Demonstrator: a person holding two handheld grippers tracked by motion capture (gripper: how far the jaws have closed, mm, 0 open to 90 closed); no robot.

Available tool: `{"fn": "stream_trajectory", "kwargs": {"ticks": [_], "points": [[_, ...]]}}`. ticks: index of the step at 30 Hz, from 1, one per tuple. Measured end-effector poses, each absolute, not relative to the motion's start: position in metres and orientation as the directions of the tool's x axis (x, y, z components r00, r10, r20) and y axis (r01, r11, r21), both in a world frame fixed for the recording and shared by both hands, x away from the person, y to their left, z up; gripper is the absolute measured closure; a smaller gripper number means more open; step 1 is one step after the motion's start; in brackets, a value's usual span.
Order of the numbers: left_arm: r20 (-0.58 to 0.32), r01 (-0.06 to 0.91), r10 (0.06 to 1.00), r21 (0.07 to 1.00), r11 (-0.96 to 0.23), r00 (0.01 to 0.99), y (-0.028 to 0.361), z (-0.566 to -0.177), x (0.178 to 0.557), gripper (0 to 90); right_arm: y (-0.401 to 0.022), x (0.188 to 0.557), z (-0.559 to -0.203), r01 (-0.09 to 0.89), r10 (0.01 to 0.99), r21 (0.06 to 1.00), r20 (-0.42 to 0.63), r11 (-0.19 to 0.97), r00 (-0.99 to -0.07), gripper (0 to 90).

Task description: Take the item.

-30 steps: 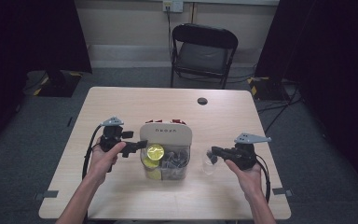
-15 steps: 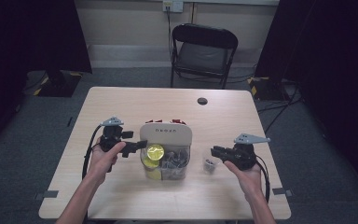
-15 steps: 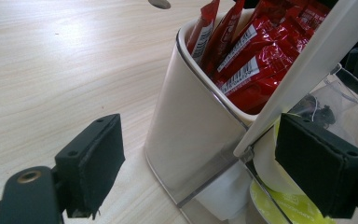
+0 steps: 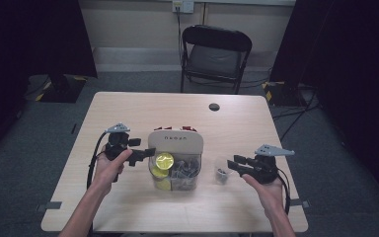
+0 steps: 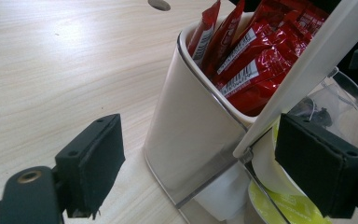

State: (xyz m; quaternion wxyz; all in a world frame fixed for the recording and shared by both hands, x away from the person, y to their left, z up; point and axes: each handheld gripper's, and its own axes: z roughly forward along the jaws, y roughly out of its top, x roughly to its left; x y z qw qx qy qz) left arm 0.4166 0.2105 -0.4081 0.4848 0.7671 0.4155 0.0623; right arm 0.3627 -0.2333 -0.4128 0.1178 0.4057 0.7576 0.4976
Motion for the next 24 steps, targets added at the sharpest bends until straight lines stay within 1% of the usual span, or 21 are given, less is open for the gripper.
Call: {"fn": "stream_trajectory", "kwargs": {"ticks": [14, 19, 22, 24], "points": [[-0.309, 0.575, 0.695, 0.797, -0.184, 0.649, 0.211, -0.408, 0.417, 15.1, -0.254, 0.344, -0.427, 0.529, 0.769, 0.828, 0.213, 0.186, -0.603, 50.7], [-0.311, 0.575, 0.696, 0.799, -0.177, 0.647, 0.212, -0.407, 0.417, 15.2, -0.26, 0.341, -0.438, 0.55, 0.79, 0.817, 0.217, 0.175, -0.573, 44.6], [-0.308, 0.572, 0.698, 0.801, -0.177, 0.647, 0.214, -0.406, 0.417, 15.3, -0.261, 0.342, -0.445, 0.561, 0.801, 0.806, 0.205, 0.189, -0.563, 41.4], [-0.31, 0.573, 0.699, 0.801, -0.173, 0.645, 0.215, -0.405, 0.416, 15.3, -0.261, 0.343, -0.451, 0.59, 0.815, 0.779, 0.191, 0.213, -0.547, 39.8]]}}
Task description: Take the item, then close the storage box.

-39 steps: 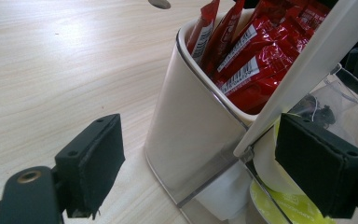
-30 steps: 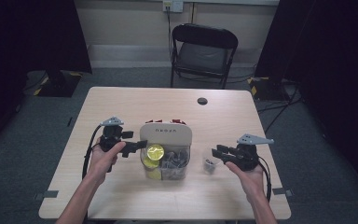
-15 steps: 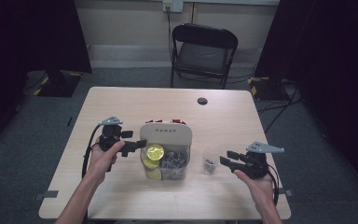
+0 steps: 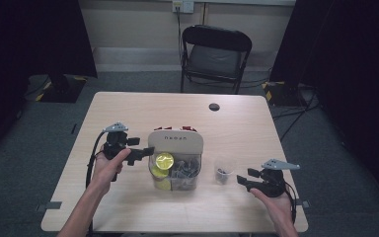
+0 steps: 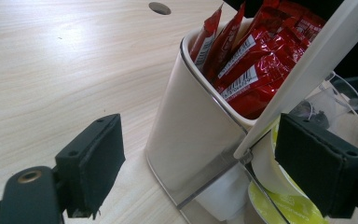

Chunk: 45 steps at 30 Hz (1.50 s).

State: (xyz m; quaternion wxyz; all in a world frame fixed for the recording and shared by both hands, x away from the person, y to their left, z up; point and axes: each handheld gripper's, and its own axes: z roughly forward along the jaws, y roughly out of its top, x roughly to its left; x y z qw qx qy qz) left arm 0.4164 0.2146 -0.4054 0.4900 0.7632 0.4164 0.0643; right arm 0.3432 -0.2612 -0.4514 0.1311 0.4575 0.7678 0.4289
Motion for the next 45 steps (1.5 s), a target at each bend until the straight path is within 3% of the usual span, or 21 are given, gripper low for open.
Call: {"fn": "stream_trajectory", "kwargs": {"ticks": [14, 32, 45], "points": [[-0.32, 0.571, 0.706, 0.808, -0.145, 0.632, 0.227, -0.401, 0.413, 18.1, -0.262, 0.353, -0.484, 0.67, 0.861, 0.7, 0.157, 0.249, -0.484, 15.4], [-0.336, 0.55, 0.736, 0.833, -0.058, 0.588, 0.246, -0.39, 0.421, 19.3, -0.261, 0.351, -0.495, 0.64, 0.887, 0.694, 0.004, 0.33, -0.461, 14.2], [-0.331, 0.554, 0.737, 0.83, -0.07, 0.589, 0.231, -0.397, 0.439, 19.0, -0.258, 0.349, -0.499, 0.617, 0.891, 0.718, -0.009, 0.322, -0.455, 12.0]]}}
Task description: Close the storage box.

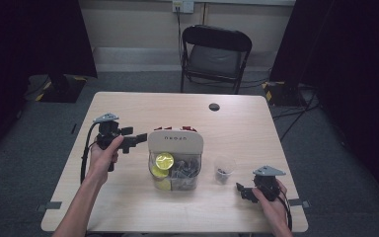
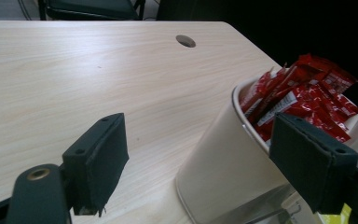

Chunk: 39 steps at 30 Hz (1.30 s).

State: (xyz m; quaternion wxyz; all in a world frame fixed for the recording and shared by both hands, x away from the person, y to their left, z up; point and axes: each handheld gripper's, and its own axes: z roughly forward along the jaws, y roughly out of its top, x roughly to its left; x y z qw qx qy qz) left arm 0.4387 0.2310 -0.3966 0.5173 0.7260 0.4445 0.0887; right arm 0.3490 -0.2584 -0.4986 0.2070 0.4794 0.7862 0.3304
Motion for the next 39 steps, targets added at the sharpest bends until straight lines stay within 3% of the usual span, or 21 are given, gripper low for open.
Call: {"fn": "stream_trajectory", "kwargs": {"ticks": [13, 39], "points": [[-0.335, 0.542, 0.711, 0.837, -0.077, 0.618, 0.218, -0.394, 0.438, 22.6, -0.259, 0.348, -0.5, 0.601, 0.888, 0.732, -0.012, 0.32, -0.459, 11.2], [-0.335, 0.523, 0.662, 0.846, -0.101, 0.67, 0.215, -0.387, 0.424, 19.1, -0.259, 0.348, -0.5, 0.601, 0.887, 0.731, -0.011, 0.322, -0.461, 11.1]]}}
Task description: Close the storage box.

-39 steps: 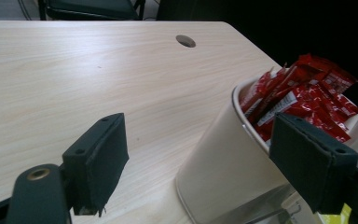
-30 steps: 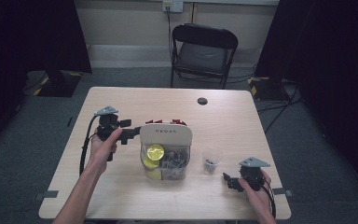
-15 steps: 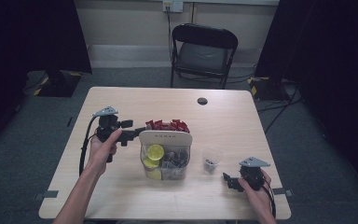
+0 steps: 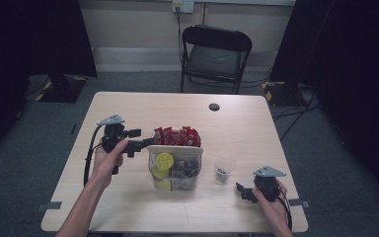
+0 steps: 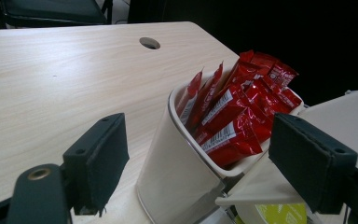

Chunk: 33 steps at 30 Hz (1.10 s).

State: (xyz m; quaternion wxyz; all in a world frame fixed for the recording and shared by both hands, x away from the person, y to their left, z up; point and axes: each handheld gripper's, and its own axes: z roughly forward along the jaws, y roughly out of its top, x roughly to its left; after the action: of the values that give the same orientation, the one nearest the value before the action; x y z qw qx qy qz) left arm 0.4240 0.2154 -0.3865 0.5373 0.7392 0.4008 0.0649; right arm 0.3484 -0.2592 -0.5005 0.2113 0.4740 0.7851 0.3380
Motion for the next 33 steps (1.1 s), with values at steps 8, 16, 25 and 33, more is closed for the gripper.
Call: {"fn": "stream_trajectory", "kwargs": {"ticks": [8, 16, 25, 33], "points": [[-0.343, 0.529, 0.644, 0.841, -0.114, 0.684, 0.216, -0.387, 0.42, 18.1, -0.259, 0.348, -0.501, 0.601, 0.888, 0.732, -0.012, 0.321, -0.46, 11.1], [-0.34, 0.533, 0.636, 0.836, -0.134, 0.693, 0.212, -0.389, 0.416, 17.0, -0.259, 0.348, -0.501, 0.602, 0.889, 0.732, -0.011, 0.319, -0.457, 11.1], [-0.331, 0.53, 0.63, 0.834, -0.153, 0.703, 0.209, -0.39, 0.411, 16.9, -0.259, 0.348, -0.501, 0.602, 0.889, 0.732, -0.011, 0.318, -0.457, 11.1], [-0.33, 0.538, 0.634, 0.828, -0.162, 0.699, 0.208, -0.393, 0.407, 16.5, -0.259, 0.348, -0.501, 0.602, 0.889, 0.732, -0.011, 0.319, -0.457, 11.1]]}}
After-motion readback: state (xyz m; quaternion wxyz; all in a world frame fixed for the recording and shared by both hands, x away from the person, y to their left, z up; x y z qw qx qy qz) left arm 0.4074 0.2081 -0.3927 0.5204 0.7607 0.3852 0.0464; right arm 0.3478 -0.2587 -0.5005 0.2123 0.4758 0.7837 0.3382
